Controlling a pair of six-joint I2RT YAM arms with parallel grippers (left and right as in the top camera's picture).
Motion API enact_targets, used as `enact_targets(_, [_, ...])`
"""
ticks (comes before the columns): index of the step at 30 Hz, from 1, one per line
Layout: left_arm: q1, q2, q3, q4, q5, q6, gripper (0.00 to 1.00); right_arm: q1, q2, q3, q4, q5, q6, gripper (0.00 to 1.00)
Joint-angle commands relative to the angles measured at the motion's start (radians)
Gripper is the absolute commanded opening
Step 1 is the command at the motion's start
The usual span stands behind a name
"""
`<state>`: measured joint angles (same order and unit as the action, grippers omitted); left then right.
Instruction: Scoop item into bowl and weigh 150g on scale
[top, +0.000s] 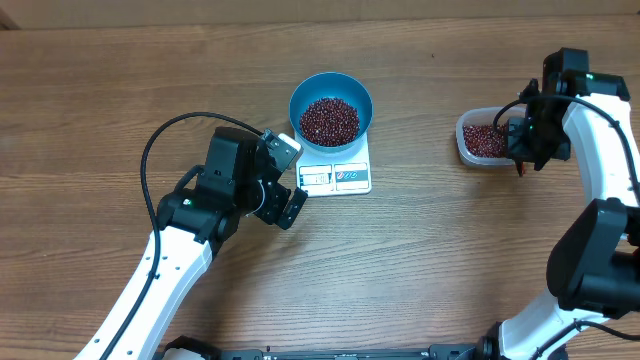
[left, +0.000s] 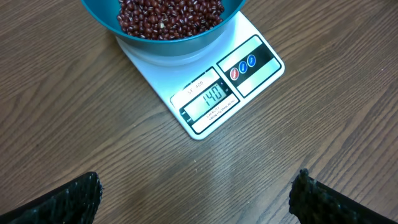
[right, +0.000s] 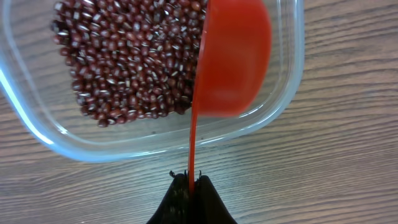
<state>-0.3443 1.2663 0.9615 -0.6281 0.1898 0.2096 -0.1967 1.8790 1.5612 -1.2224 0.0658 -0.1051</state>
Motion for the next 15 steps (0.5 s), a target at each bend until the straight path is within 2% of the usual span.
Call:
enact_targets(1, [0.004, 0.005, -0.003, 0.001, -0.006, -0.011, 1.0, -0.002, 0.019, -0.005, 0.005, 0.027, 0.001, 0.04])
enact_targets(9, [0.003, 0.005, -0.003, 0.0, -0.006, -0.011, 1.0, 0.0, 0.079, -0.005, 0.006, 0.018, 0.002, 0.04])
enact_targets(15, [0.004, 0.005, -0.003, 0.001, -0.006, -0.011, 1.0, 0.0, 0.084, -0.005, 0.022, -0.079, 0.0, 0.04])
